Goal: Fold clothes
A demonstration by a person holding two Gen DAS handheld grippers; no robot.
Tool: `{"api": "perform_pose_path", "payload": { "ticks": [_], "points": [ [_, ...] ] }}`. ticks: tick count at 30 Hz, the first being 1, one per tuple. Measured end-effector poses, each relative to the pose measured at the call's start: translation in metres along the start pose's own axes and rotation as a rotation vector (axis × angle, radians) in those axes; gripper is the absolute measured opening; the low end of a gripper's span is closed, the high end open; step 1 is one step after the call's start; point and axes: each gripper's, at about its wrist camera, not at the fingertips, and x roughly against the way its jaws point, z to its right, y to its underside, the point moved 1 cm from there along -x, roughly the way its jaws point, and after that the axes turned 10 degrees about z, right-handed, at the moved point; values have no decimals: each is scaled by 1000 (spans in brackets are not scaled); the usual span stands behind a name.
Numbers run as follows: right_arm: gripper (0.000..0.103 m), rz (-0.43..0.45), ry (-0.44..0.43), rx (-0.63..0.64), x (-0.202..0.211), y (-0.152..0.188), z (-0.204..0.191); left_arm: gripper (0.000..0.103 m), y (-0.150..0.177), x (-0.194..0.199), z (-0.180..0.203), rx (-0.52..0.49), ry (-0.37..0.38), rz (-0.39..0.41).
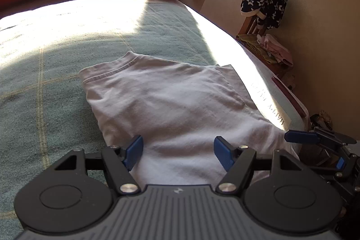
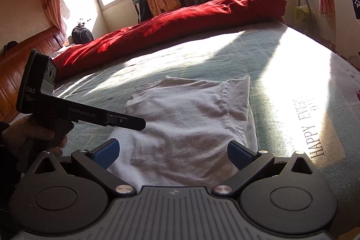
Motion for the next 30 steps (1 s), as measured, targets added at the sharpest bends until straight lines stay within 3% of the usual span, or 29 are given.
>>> {"api": "perform_pose_path", "payload": {
  "ticks": [5, 10, 17, 22, 26, 30],
  "points": [
    [103, -51, 30, -77, -11, 7, 12, 71, -5, 16, 14, -31, -26, 5],
    [103, -33, 29, -93, -2, 7, 11, 74, 6, 47, 39, -55, 46, 37],
    [103, -32, 29, -88, 17, 16, 10, 76, 46, 64, 52, 41, 117, 18],
    [103, -67, 58, -79, 26, 34, 15, 76, 75, 53, 42, 115, 91, -46],
    [103, -42, 68, -65, 38, 32, 15, 76, 71, 67, 47, 92, 67, 7],
    [103, -2, 24, -61, 40, 25, 10, 78, 65, 78, 45, 104, 20, 58]
  ]
}}
